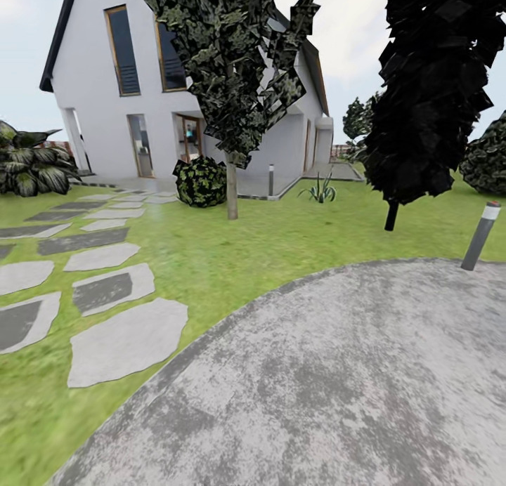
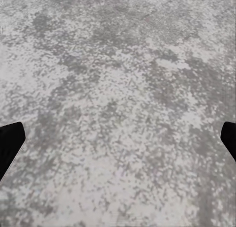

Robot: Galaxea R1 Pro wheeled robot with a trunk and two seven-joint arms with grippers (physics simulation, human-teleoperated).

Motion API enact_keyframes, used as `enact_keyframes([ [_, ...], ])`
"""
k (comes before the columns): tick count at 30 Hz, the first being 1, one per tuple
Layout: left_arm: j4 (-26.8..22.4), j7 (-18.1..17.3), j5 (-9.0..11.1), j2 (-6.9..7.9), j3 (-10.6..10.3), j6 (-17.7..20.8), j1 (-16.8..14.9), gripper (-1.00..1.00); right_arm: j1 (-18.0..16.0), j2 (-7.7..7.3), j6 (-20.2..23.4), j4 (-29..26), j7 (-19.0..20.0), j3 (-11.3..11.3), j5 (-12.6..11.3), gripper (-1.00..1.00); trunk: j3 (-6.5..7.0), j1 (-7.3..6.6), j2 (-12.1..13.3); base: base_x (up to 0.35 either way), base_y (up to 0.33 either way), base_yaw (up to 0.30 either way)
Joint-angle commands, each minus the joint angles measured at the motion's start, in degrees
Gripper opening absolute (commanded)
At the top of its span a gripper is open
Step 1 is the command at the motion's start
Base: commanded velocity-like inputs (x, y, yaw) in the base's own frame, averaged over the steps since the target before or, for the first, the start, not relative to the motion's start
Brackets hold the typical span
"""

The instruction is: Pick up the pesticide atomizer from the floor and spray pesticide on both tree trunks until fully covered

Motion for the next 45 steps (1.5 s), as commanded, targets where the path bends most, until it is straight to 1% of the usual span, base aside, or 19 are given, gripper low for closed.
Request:
enact_keyframes([
  [1,0.1,0.0,0.0,0.01,0.0,-0.2,0.0,1.0,0.0,0.0,-0.2,0.0,0.0,0.0,0.0,1.0,-0.22,0.22,-0.4,0.0,0.0,0.279],
  [3,0.1,0.0,0.0,0.01,0.0,-0.1,0.0,1.0,0.0,0.04,-0.2,0.0,0.0,0.0,0.0,1.0,-0.53,0.65,-1.2,0.0,0.0,0.279],
  [5,0.0,0.0,0.0,0.02,0.5,-0.1,0.0,1.0,0.0,0.06,-0.2,0.0,0.0,0.0,0.0,1.0,-0.85,1.09,-2.0,0.0,0.0,0.279],
  [7,0.0,0.0,0.0,-0.02,1.4,-0.1,0.0,1.0,0.0,0.07,-0.2,0.0,0.0,0.0,0.0,1.0,-1.16,1.53,-2.8,0.0,0.0,0.279],
  [9,0.0,0.0,0.0,-0.08,3.1,-0.1,-0.1,1.0,0.0,0.07,-0.1,0.0,0.0,0.0,0.0,1.0,-1.5,1.97,-3.6,0.0,0.0,0.279],
  [11,-0.1,0.0,0.1,-0.16,3.9,-0.1,-0.2,1.0,0.0,0.09,-0.1,0.0,0.0,0.0,0.1,1.0,-1.85,2.41,-4.4,0.0,0.0,0.279],
  [13,-0.4,0.0,0.1,-0.32,4.2,0.0,-0.4,1.0,0.0,0.15,-0.1,-0.1,0.0,0.0,0.0,1.0,-2.22,2.85,-5.2,0.0,0.0,0.279],
  [15,-0.8,0.0,0.1,-0.57,4.3,0.1,-1.1,1.0,0.0,0.22,-0.1,-0.4,0.1,0.0,0.0,1.0,-2.62,3.29,-6.1,0.0,0.0,0.277],
  [18,-0.8,-0.1,-0.3,-0.82,4.2,0.3,-3.0,1.0,-0.1,0.65,-0.1,-0.7,0.1,0.1,0.1,1.0,-3.27,3.95,-7.3,0.0,0.0,0.266],
  [22,-0.4,-0.1,-0.1,-0.6,4.2,0.5,-5.4,1.0,-0.8,1.4,0.0,-2.5,0.2,0.1,0.2,1.0,-4.22,4.83,-8.9,0.0,0.0,0.234],
  [24,-0.3,-0.1,0.0,-0.48,4.3,0.5,-5.8,1.0,-1.0,1.61,0.0,-3.2,0.2,0.2,0.3,1.0,-4.71,5.27,-9.7,0.0,0.0,0.215],
  [29,0.1,-0.1,0.1,-0.07,4.4,0.1,-5.6,1.0,-1.2,1.76,0.0,-3.6,0.4,0.2,0.4,1.0,-5.94,6.37,-11.7,0.0,0.0,0.208],
  [33,0.9,-0.2,0.1,-0.05,4.4,0.1,-5.5,1.0,-1.2,1.75,0.0,-3.4,0.4,0.3,0.4,1.0,-6.93,7.24,-13.3,0.0,0.0,0.206],
  [40,1.5,-0.2,0.1,0.01,4.4,-0.1,-5.5,1.0,-1.2,1.68,0.0,-0.6,0.3,0.2,0.4,1.0,-8.67,8.78,-16.1,0.0,0.0,0.206],
  [45,1.5,-0.1,0.1,-0.03,4.4,-0.1,-5.5,1.0,-1.2,1.66,-0.1,0.1,0.2,0.1,0.4,1.0,-9.91,9.88,-18.1,0.0,0.0,0.206],
])
